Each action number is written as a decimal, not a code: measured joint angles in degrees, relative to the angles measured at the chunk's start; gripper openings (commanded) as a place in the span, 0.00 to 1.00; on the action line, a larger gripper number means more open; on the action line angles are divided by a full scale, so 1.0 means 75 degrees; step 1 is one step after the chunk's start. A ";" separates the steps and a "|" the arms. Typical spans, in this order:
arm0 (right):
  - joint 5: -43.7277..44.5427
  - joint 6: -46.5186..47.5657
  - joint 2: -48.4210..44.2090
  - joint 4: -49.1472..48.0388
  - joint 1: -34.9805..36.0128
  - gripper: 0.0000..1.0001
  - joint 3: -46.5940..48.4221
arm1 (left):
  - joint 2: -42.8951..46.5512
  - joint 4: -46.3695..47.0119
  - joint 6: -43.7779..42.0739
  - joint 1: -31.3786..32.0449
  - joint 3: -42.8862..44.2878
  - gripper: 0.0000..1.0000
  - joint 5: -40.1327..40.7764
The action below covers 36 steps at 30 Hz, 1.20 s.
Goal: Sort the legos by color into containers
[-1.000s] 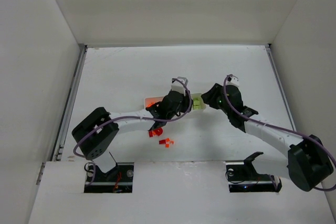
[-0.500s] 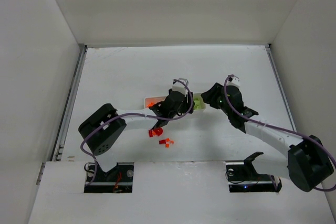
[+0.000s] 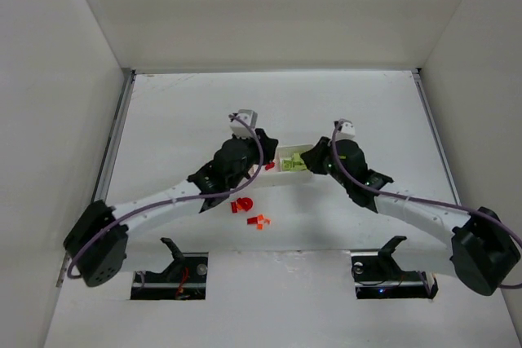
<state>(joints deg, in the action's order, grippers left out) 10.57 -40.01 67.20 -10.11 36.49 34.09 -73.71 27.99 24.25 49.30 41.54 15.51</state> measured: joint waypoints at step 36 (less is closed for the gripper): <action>-0.0029 0.2119 0.4607 0.1580 0.3844 0.46 0.3480 | 0.4497 -0.0933 0.0845 -0.1988 -0.4392 0.42 0.0746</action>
<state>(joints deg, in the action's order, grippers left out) 10.35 -24.12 101.75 1.74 65.32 60.18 -39.99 20.99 30.59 34.39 8.60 21.10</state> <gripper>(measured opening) 0.468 0.415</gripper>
